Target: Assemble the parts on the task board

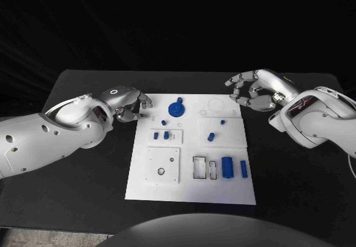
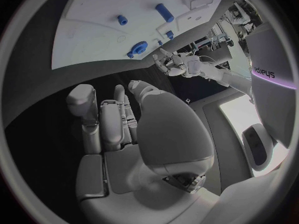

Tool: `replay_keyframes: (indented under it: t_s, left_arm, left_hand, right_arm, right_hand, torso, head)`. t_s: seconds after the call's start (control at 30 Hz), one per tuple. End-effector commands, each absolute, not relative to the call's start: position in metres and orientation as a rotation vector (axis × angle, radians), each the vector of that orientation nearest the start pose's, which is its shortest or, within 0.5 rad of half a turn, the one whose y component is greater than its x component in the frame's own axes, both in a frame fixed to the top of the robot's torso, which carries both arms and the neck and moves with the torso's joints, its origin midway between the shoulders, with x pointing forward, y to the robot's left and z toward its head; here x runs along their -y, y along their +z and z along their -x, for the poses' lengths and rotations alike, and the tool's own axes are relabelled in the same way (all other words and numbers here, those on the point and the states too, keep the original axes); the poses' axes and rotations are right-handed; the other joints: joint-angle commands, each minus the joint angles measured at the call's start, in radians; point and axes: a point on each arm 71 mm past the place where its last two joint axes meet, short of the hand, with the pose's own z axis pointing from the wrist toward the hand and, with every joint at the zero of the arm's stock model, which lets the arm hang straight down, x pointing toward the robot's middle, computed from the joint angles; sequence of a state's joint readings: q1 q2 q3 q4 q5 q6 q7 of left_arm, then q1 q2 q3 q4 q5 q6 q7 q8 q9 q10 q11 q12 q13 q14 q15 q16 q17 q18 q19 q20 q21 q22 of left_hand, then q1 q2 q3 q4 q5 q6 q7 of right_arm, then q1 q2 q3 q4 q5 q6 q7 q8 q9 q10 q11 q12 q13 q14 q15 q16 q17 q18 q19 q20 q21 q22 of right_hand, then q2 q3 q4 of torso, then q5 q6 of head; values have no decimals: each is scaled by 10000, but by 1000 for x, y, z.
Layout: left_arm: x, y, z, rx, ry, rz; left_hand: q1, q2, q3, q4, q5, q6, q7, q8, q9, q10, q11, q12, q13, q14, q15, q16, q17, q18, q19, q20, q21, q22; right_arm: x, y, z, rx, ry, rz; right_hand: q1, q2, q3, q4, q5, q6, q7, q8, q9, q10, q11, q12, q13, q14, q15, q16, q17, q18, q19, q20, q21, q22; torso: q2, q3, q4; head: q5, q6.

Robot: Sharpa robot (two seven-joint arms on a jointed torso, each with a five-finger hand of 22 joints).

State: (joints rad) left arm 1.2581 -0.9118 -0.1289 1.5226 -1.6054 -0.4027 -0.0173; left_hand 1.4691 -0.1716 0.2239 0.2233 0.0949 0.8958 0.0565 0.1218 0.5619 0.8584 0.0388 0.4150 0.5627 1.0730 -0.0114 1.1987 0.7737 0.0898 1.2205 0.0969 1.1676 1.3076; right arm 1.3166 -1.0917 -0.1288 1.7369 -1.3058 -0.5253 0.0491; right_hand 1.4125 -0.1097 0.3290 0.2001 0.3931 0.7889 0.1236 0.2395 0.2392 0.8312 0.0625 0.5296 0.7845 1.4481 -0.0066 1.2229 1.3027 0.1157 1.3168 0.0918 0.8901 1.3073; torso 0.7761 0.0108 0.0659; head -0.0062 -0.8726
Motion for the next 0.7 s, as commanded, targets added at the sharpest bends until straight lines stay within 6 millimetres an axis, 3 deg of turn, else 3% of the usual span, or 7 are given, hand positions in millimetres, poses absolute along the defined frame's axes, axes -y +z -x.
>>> replay_keyframes:
  t_s: [0.03,0.13,0.3,0.4,0.5,0.63,0.7]
  left_arm:
    - [-229,-164,-477,-13468,-7249,-2986]
    - [-231,-158,-475,-12641,-7859,-2724]
    - [-234,-149,-472,-11766,-9329,-1336]
    - [-237,-147,-471,-11711,-10604,323]
    - [-239,-147,-470,-11761,-11739,1946]
    - [-238,-147,-467,-11827,-13092,3483]
    - [-237,-147,-465,-11836,-13706,4177]
  left_hand:
    - [-556,-59,-468,633,126,100,60,-5,-76,-510,-20,439,322,-1821,269,-1316,-1489,347,-2160,174,-2307,676]
    - [-1058,103,-1279,692,335,121,100,-132,-223,-1191,-75,814,540,-3119,735,-2242,-1778,590,-5039,333,-5230,-117]
    - [-1365,376,-2122,683,537,99,266,-310,-385,-2235,188,1018,407,-4871,1040,-4068,-2552,427,-6535,511,-6841,-730]
    - [-1439,728,-2791,652,1251,-42,321,-484,-608,-2888,319,788,-150,-5780,1027,-5567,-3427,422,-7490,594,-8123,-1446]
    - [-1345,715,-3270,722,1590,-526,443,-575,-1103,-3730,497,161,-935,-6686,1146,-6832,-4209,409,-8261,760,-9121,-2104]
    - [-1557,656,-3485,737,1486,-574,284,-582,-1822,-4624,200,-722,-2296,-8240,1148,-9146,-5783,480,-9149,1086,-10446,-3190]
    - [-1678,633,-3501,763,1442,-798,170,-582,-2097,-5106,24,-1166,-2890,-8681,1268,-9856,-6260,509,-9234,1227,-10729,-3494]
  right_arm:
    - [247,-128,-444,-15017,6018,2454]
    - [241,-123,-444,-15325,5287,3262]
    - [231,-122,-443,-15870,4483,4194]
    - [226,-124,-442,-16193,4077,4643]
    - [224,-127,-442,-16492,3735,4925]
    - [223,-134,-442,-16808,3436,5142]
    - [222,-138,-442,-16930,3386,5190]
  right_hand:
    - [-36,-224,-58,-60,-406,200,-146,138,52,-346,256,-856,-865,-330,175,-576,-433,188,-385,136,-787,546]
    - [-17,-336,-204,-150,-714,352,-290,116,87,-844,422,-1584,-1564,-764,124,-1282,-996,325,-779,183,-1648,305]
    - [-38,-319,-594,-273,-1001,708,-69,-159,7,-1234,412,-2466,-2666,-964,89,-1623,-1398,375,-868,178,-2143,158]
    - [-118,-293,-855,-248,-1201,957,-56,-324,-64,-925,364,-2631,-3163,-983,60,-1712,-1571,374,-789,154,-2245,126]
    - [-138,-272,-1010,-232,-1259,1103,-77,-421,-92,-696,358,-2700,-3442,-951,45,-1725,-1659,358,-677,138,-2204,138]
    - [-101,-298,-1143,-267,-1190,1119,-49,-542,-108,-539,336,-2746,-3654,-892,28,-1672,-1688,342,-562,113,-2130,164]
    - [-83,-309,-1183,-284,-1163,1079,-60,-599,-117,-499,339,-2754,-3710,-890,26,-1683,-1720,341,-546,111,-2157,160]
  torso:
    - [-108,-80,109]
    - [-147,-108,162]
    - [-208,-175,262]
    - [-233,-190,308]
    - [-245,-195,349]
    - [-244,-203,312]
    - [-239,-207,285]
  head:
    - [-77,0]
    - [-137,0]
    - [-221,0]
    - [-265,0]
    - [-315,0]
    - [-324,0]
    - [-324,0]
